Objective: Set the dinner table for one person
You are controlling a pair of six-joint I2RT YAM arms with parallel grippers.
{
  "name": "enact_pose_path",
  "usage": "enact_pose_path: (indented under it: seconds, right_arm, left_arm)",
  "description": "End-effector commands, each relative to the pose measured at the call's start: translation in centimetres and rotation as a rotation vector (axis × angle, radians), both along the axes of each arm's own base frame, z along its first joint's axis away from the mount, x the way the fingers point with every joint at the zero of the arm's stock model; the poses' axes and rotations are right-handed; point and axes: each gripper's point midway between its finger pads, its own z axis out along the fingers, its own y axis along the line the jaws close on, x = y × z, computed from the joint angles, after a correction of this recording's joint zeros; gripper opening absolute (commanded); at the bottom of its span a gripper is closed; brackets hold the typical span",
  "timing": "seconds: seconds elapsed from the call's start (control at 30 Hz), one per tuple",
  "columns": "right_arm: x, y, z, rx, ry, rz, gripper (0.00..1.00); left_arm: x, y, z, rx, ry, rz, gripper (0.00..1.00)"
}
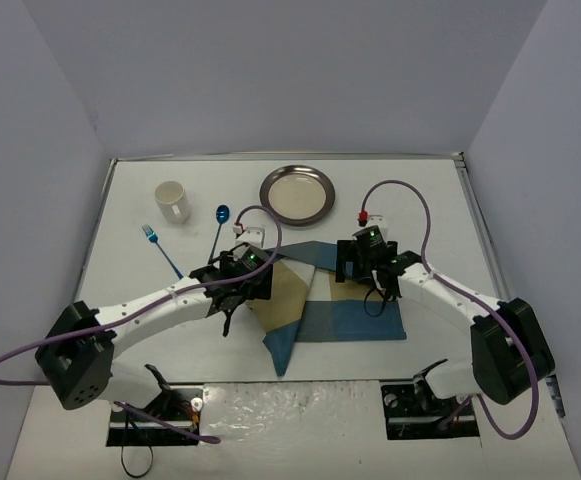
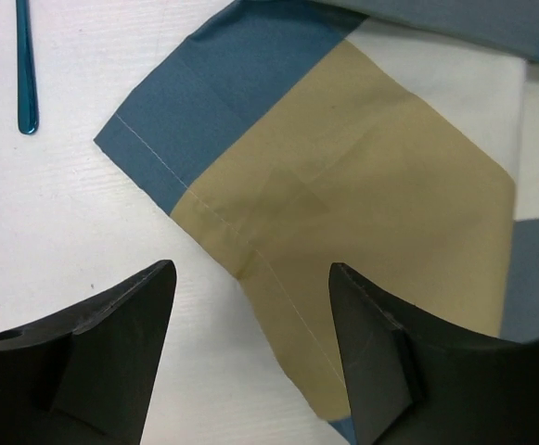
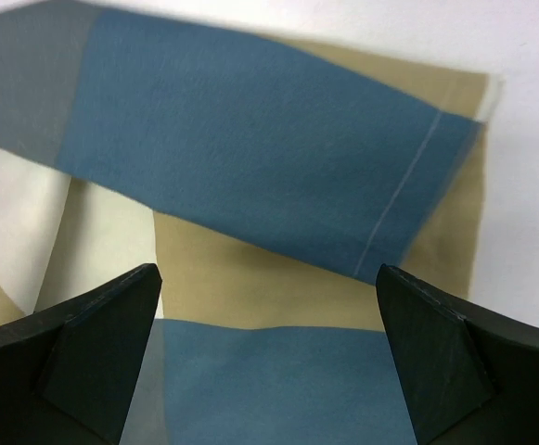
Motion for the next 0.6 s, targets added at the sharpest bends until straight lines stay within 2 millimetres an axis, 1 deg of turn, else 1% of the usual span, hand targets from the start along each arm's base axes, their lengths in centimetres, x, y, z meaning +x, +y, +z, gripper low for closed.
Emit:
enact_pose_path:
  seconds: [0.0, 0.07, 0.2, 0.33, 0.47, 0.5, 0.57]
  right_arm:
    - [1.4, 0.0, -0.4, -0.060, -0.034, -0.029, 0.99]
    - [1.5, 0.4, -0.5, -0.071, -0.035, -0.022, 0.99]
    - [1.5, 0.9, -1.5, -0.108, -0.018, -0.012, 1.00]
    - [1.8, 0.6, -2.5, -0.154, -0.007, -0.031, 1.00]
    - [2.2, 0.0, -2.5, -0.183, -0.024, -0.071, 0.99]
    - [2.4, -0.3, -2.2, -0.195, -0.040, -0.091, 0.99]
    - [2.7, -0.6, -1.7, -0.204, -0.058, -0.109, 0.97]
  left_arm:
    - [3.5, 0.3, 0.6, -0.057, -0.065, 0.093, 0.56]
    - [4.2, 0.7, -0.3, -0.047, -0.058, 0.116, 0.55]
    - [5.8, 1.2, -2.1, -0.030, -0.040, 0.145, 0.51]
    - [6.8, 1.6, -4.0, 0.005, -0.004, 0.161, 0.47]
    - [7.3, 2.2, -5.3, 0.023, 0.022, 0.181, 0.44]
    - [7.3, 2.3, -5.9, 0.029, 0.037, 0.186, 0.44]
    - [7.3, 2.6, -6.4, 0.041, 0.054, 0.195, 0.43]
